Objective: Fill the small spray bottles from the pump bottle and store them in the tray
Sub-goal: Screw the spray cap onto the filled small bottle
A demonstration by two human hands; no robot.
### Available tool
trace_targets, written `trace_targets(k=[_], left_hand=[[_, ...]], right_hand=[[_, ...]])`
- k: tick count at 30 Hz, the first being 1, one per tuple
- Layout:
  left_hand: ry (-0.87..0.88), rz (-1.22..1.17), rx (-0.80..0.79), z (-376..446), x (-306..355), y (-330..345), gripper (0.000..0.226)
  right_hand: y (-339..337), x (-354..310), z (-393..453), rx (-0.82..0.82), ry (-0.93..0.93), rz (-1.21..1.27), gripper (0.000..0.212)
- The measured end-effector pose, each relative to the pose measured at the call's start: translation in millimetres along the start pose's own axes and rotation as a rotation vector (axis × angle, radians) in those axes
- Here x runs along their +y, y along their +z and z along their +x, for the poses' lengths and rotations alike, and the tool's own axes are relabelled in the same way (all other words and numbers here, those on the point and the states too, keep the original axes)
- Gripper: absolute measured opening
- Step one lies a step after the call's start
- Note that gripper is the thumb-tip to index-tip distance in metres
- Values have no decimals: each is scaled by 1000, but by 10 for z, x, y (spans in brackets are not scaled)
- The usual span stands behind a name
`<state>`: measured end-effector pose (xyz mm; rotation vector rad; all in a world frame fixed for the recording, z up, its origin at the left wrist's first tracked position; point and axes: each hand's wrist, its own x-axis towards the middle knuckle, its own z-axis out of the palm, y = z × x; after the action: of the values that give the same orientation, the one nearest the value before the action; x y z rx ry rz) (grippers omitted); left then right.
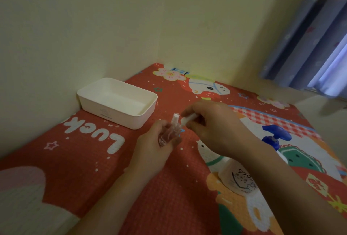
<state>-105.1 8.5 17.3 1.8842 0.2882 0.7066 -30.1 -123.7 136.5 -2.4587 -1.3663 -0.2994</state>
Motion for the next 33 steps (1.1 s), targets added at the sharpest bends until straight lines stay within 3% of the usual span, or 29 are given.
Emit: trace_targets(k=[7,22,26,33], left_hand=[[0,9,-44,-4,-4,8,24],[17,-1,-141,-16,-71,17,31],[28,58,-135,-23,-65,24,43],[63,98,-143,-39,-65,31,38]], right_hand=[[53,2,49,-121,-80,-20,24],[-8,132,82,-173,-115,-44,15],[82,102,129,-160,-115,-135,27],[250,74,168,-95,-48,-222,52]])
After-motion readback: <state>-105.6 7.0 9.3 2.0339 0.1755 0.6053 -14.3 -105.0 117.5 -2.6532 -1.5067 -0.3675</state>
